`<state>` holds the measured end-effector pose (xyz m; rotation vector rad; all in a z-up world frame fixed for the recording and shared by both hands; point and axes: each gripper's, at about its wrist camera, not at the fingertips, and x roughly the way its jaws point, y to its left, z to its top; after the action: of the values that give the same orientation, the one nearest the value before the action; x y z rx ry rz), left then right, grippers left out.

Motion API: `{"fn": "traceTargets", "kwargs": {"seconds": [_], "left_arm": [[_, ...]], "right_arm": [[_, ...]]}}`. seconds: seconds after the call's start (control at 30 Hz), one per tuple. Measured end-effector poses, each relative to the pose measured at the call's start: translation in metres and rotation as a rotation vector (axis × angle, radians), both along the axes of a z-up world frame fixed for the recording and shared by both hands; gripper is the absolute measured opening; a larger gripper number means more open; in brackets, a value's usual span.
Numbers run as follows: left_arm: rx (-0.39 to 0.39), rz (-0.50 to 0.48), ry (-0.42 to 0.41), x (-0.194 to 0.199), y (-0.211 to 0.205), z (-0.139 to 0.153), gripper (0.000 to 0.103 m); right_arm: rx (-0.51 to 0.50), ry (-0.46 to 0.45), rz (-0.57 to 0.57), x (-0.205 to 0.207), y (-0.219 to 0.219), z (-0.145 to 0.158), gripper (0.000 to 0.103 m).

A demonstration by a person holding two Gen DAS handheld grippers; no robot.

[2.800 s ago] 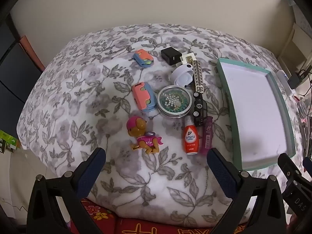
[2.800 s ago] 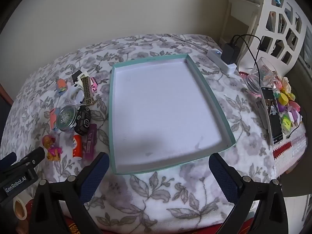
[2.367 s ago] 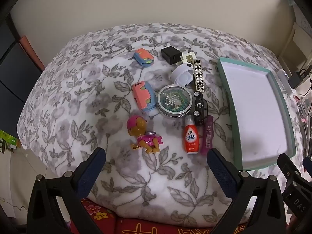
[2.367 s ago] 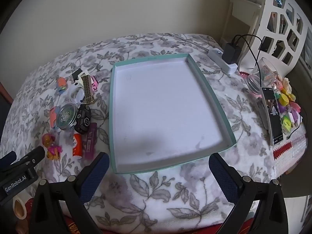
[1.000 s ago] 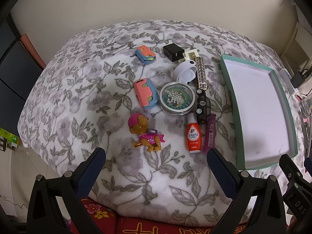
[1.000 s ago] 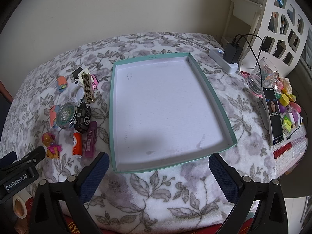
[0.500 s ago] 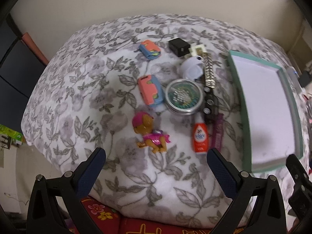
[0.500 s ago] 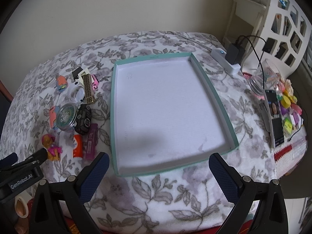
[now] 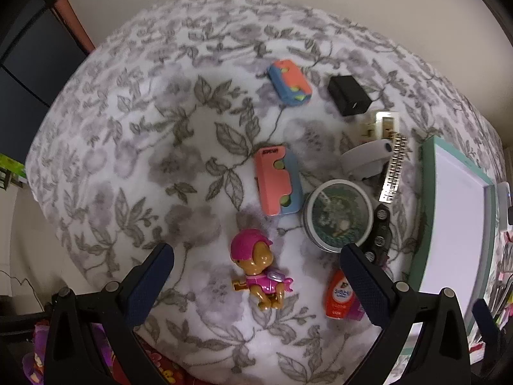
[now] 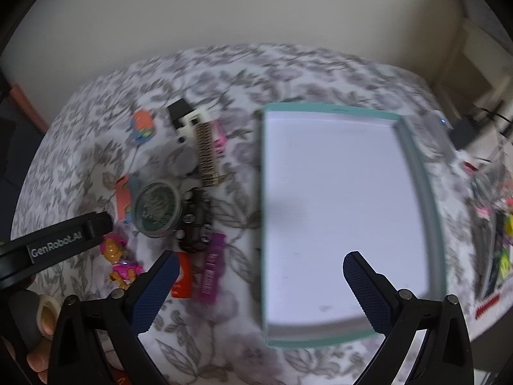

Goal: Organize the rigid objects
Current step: 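Grasp the pink lighter with the right tool while the left tool grasps the pink-helmet dog toy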

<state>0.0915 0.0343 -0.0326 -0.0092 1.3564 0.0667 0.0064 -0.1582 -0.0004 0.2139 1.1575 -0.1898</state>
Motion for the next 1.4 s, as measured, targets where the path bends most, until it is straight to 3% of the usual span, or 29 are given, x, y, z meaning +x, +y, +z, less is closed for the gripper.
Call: {"fn": "traceTargets", "kwargs": {"seconds": [0.33,0.53,0.73,1.13,1.23,1.4], "left_arm": [[0.026,0.054,0.102,-0.002,0.027,-0.033,0.103],[0.034,0.052,0.114,-0.01,0.03,-0.041,0.102],[0.039,0.012,0.132,-0.009,0.021,-0.054,0.092],[0.035,-0.015,0.126,-0.004,0.013,-0.059,0.084],[0.015,-0.017,0.127,-0.006,0.01,-0.056,0.077],[0.02,-0.041,0.124,-0.009,0.006,-0.054,0.075]], "right_arm": [[0.077,0.053,0.123,0.011,0.038,-0.031,0.095],[0.111,0.085,0.14,0.011,0.045,-0.048,0.088],[0.117,0.09,0.165,0.015,0.05,-0.055,0.086],[0.157,0.056,0.098,0.011,0.029,-0.047,0.065],[0.167,0.041,0.076,0.009,0.021,-0.042,0.062],[0.154,0.086,0.075,0.011,0.025,-0.053,0.053]]}}
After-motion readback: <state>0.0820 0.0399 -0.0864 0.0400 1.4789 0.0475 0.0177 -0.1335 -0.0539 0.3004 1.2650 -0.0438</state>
